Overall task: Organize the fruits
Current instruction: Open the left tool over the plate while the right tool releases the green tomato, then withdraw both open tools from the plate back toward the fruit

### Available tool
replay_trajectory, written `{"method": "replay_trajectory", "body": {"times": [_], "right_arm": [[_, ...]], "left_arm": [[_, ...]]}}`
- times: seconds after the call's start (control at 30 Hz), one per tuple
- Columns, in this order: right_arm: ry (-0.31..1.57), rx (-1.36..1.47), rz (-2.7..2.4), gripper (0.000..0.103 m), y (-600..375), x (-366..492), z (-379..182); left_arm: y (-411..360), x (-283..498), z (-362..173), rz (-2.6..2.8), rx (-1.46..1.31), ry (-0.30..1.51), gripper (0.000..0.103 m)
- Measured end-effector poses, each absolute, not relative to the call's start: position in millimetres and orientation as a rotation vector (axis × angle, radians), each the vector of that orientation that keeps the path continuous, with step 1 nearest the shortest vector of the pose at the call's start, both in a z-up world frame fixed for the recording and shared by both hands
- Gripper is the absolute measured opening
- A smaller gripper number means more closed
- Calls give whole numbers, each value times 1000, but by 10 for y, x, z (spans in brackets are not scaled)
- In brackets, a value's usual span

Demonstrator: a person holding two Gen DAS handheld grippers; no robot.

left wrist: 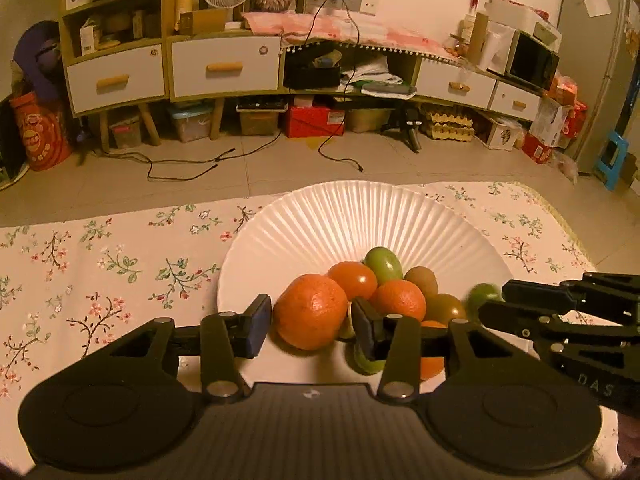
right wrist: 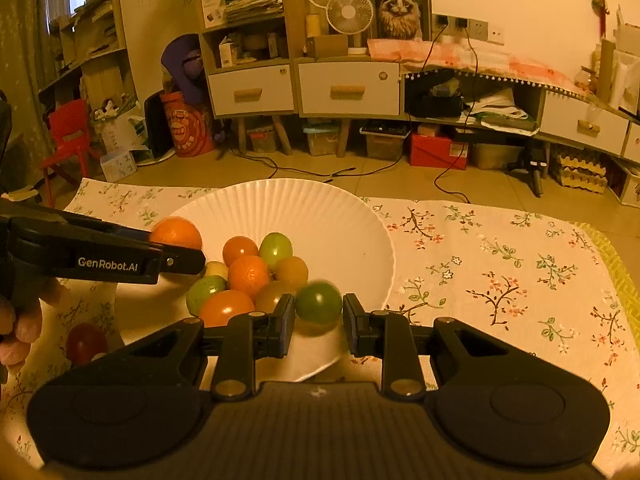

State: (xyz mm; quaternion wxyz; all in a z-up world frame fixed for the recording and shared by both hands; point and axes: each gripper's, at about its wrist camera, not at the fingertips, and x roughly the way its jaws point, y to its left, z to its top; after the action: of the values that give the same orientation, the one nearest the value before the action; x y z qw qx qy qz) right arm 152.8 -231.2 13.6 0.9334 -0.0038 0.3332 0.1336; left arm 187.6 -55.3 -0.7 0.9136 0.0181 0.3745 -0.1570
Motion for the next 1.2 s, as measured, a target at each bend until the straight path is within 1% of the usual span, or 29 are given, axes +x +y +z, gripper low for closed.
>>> {"method": "replay_trajectory", "body": {"times": [0.13,0.2,0.33,0.4,0.5,0.63,0.7,0.83,0.93,1.07,1.1,1.2], "right_arm": [[676,2,271,27,-2324,1517,175],[675,4,271,31,-2330,1507,187],[681,7,265,37,-2337,1479,220],[681,8,263,41,-2336,1463,244],[679,14,255,48,-2330,1428,282],[675,13,259,52,-2302,1373,328],[671,10,262,55,-2273,1336,357],[667,17,271,59,-2234,1265,395],[667,9,278,64,-2194,1215,408],[674,-3,283,75,-2139,1144,422],[676,-6,282,79,-2120,1123,423],[678,-12,291,84,-2063,1050,424]], "left_arm": [[-546,1843,36,-329,37,760,52],[-546,1817,63,-334,40,752,58],[-534,1751,125,-345,51,743,62],[-519,1716,153,-346,56,738,67],[-482,1652,178,-345,61,733,71],[-441,1568,188,-345,70,737,74],[-409,1518,196,-341,71,736,78],[-344,1417,213,-343,67,735,82],[-303,1339,219,-341,72,735,86],[-229,1225,225,-336,81,734,93],[-211,1195,222,-336,82,738,94],[-151,1095,200,-340,88,749,96]]}}
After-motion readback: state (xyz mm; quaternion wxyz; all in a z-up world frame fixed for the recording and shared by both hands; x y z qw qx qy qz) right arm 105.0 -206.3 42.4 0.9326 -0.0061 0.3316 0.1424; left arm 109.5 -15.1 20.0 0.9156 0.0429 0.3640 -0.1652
